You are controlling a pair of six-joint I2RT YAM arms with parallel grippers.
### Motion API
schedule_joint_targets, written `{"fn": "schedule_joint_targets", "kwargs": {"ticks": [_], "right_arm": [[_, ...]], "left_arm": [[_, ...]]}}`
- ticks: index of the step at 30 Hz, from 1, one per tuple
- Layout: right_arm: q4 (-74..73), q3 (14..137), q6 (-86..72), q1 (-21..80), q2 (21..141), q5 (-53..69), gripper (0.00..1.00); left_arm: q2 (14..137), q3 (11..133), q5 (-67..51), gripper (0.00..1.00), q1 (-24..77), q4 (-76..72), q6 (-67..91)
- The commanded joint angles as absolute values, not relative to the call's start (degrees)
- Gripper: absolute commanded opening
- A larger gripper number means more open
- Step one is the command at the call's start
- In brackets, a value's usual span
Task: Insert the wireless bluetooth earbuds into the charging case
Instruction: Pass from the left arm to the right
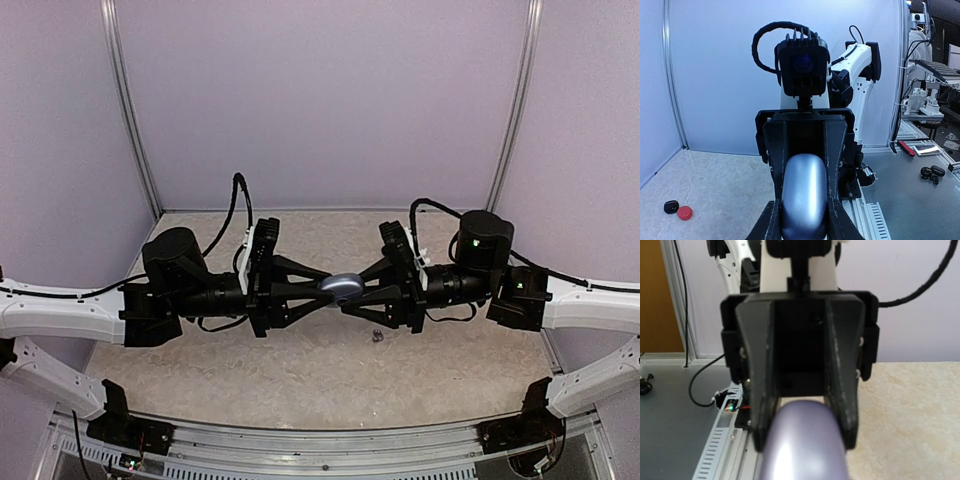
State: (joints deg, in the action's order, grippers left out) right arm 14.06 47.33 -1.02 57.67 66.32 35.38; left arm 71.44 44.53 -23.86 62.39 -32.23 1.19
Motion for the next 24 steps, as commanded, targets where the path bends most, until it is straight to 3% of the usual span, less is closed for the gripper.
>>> {"fn": "schedule_joint_targets", "kwargs": {"ticks": [1, 18, 24], "right_arm": [[16.8, 48.0, -1.4, 57.6, 66.3, 37.2, 0.32], [20.5, 46.4, -4.0, 57.0, 66.0, 37.8, 0.36], [20.0, 46.7, -3.5, 56.8, 65.5, 38.1, 0.28]], "left_arm": [[71.5, 45.2, -23.4, 0.23, 62.2, -35.1, 1.0], [72.2, 44.4, -23.6, 0.23, 62.3, -39.5, 3.3], [72.4, 44.5, -23.5, 0.24, 62.3, -38.6, 3.3]]}}
